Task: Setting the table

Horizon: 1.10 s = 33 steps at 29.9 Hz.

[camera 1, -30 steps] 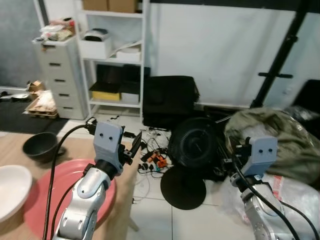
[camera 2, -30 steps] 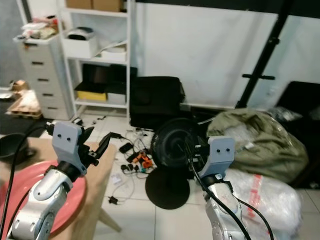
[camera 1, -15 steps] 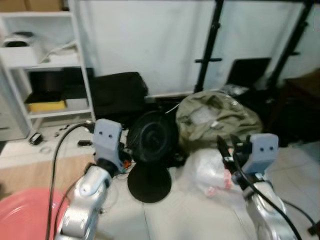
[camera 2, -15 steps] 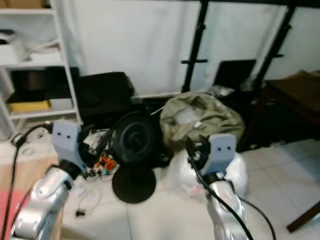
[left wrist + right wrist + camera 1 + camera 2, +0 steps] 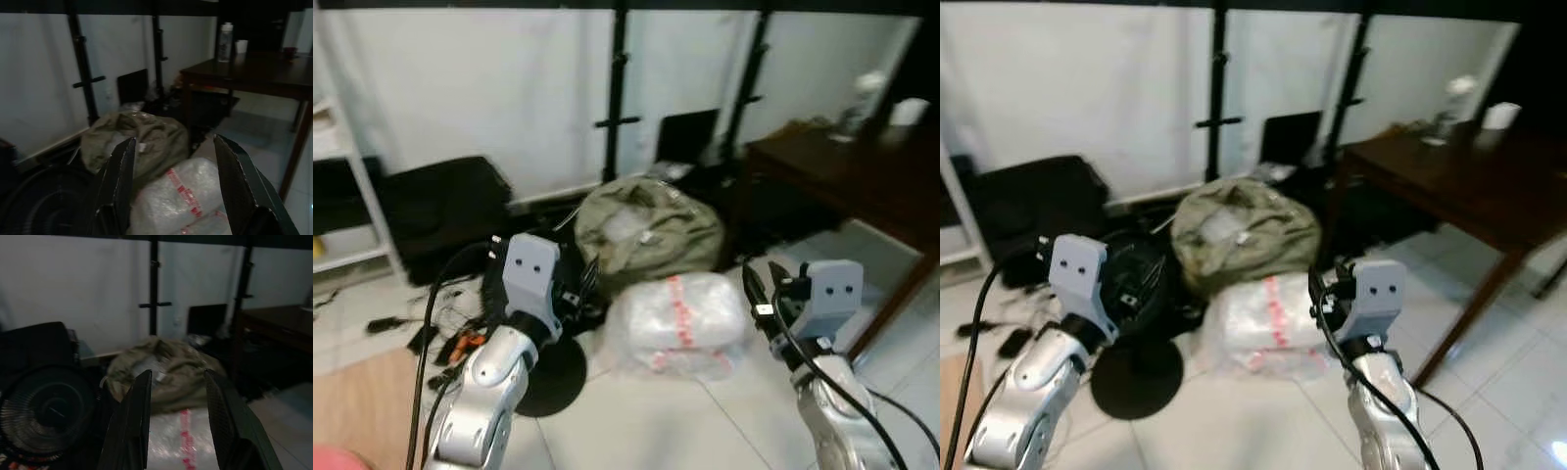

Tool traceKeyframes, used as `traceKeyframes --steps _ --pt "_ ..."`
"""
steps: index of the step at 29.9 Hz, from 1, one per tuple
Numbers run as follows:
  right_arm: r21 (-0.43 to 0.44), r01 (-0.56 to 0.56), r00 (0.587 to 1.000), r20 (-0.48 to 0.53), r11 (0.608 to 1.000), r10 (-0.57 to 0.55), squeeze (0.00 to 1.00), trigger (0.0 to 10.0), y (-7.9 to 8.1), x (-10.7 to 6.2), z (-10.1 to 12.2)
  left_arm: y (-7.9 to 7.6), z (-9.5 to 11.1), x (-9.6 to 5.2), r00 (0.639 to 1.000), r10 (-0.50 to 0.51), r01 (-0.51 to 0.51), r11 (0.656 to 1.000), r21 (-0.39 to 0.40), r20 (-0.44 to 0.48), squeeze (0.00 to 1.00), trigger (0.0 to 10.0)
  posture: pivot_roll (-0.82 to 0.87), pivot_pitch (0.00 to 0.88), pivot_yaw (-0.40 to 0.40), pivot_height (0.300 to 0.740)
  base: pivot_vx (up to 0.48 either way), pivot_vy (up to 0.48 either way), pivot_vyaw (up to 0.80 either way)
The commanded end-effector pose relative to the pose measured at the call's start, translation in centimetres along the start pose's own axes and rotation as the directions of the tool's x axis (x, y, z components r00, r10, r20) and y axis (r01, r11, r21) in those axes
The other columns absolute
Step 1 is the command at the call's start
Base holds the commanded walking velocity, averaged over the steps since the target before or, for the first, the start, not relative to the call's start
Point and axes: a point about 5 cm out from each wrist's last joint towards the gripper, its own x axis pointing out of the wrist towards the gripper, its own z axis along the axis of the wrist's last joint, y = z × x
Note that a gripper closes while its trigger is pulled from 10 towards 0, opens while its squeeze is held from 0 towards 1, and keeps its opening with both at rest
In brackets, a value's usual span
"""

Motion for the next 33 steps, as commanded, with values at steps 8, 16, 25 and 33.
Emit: traceKeyframes --steps 8,16,25,33 --pt "-0.006 0.002 1.0 -0.016 1.0 -0.002 0.0 10.0 -0.04 -0.22 -0.23 -0.09 -0.49 -0.07 1.0 -0.001 0.001 1.0 -0.004 -0.019 0.0 10.0 -0.02 0.0 0.047 0.74 0.0 0.0 -0.78" --pt "-0.007 0.004 1.0 -0.016 1.0 -0.004 0.0 10.0 -0.11 -0.19 -0.21 -0.12 -0.52 -0.02 1.0 -0.001 0.001 1.0 -0.007 -0.021 0.0 10.0 -0.02 0.0 0.046 0.74 0.0 0.0 -0.79" --pt "-0.005 0.007 1.0 -0.018 1.0 -0.007 0.0 10.0 -0.08 -0.21 -0.26 -0.54 -0.44 -0.02 0.998 -0.044 0.042 0.998 -0.048 -0.034 0.0 10.0 -0.02 0.0 0.048 0.74 0.0 0.0 -0.78" --pt "-0.005 0.012 1.0 -0.019 1.0 -0.012 0.0 10.0 -0.11 -0.28 -0.29 -0.88 -0.22 -0.03 0.996 -0.087 0.085 0.995 -0.054 -0.034 0.0 10.0 -0.03 0.002 0.053 0.74 0.0 0.0 -0.79"
